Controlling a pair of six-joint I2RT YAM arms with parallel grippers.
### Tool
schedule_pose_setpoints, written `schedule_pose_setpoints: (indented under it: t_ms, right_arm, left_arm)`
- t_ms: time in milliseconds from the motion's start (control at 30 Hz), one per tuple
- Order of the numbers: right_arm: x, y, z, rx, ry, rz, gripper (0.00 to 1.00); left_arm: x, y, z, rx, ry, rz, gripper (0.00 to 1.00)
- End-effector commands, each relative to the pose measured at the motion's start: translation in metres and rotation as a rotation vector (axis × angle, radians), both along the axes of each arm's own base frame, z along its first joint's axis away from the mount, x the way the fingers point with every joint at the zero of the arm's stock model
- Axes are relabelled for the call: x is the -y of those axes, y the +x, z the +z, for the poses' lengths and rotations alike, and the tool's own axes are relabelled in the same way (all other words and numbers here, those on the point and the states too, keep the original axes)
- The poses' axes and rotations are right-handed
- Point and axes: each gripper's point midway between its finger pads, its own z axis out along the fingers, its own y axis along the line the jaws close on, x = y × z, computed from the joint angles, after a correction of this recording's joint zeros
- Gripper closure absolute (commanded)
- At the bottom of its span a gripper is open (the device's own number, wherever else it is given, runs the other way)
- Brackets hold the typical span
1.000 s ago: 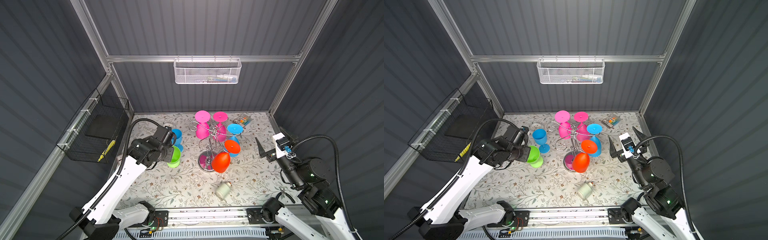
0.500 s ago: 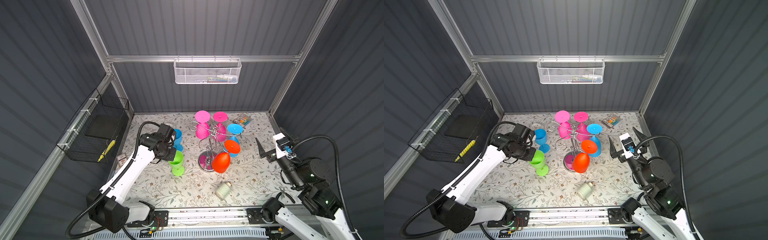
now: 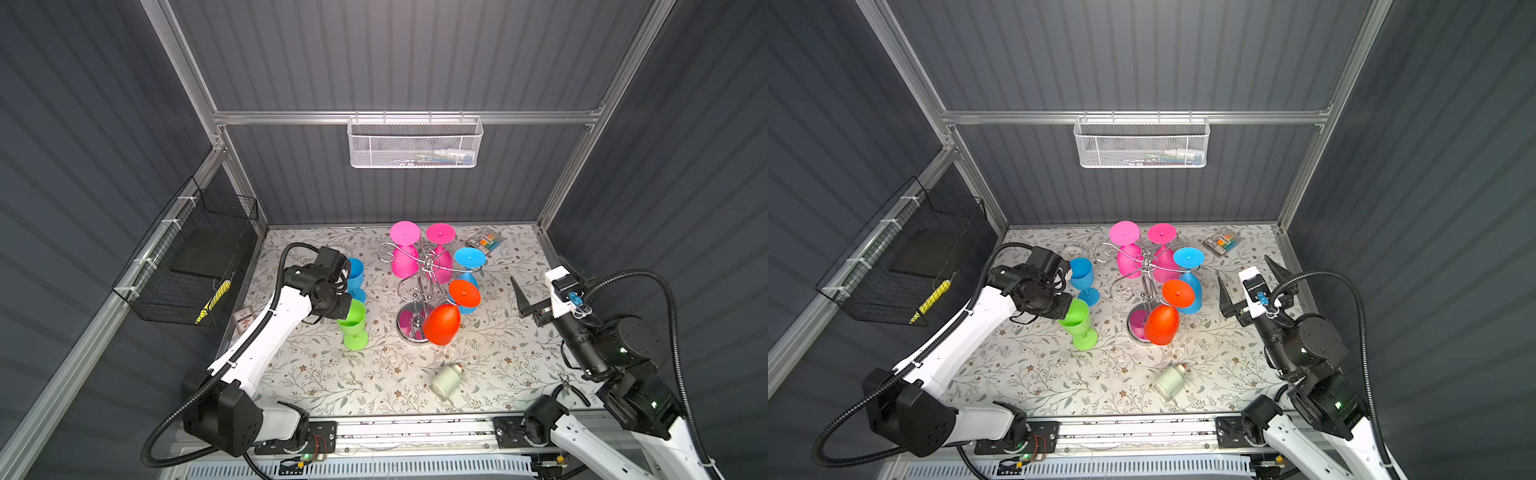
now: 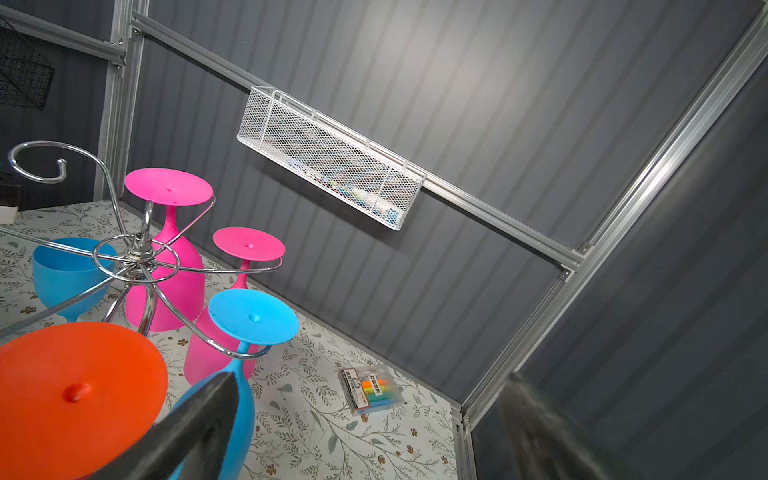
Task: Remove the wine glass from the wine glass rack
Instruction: 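Open the left gripper and lift it off the green glass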
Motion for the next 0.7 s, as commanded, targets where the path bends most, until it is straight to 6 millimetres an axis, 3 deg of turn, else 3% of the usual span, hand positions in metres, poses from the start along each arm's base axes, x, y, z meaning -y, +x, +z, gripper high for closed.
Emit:
schedule_pose_setpoints:
  t_ms: [0,433,667]
  right_arm:
    - [0.0013,0.0002,-0.0022,-0.007,0.010,-0.008,0.01]
    - [0.0014,0.0012,-0.0048,-0.014,0.009,-0.011,0.01]
    - [0.0014,0.0008,-0.0046,-0.014,0.011,-0.010,0.01]
  left_arm:
    - [-0.0009,0.0007,-0.0071,-0.015,0.002,-0.011,1.00]
    - [-0.0049,-0.0013,-0.0137,-0.021,0.015,-0.004,0.99]
    - [-0.0054,-0.0016,-0.0113,-0.013,0.009,0.005,0.81]
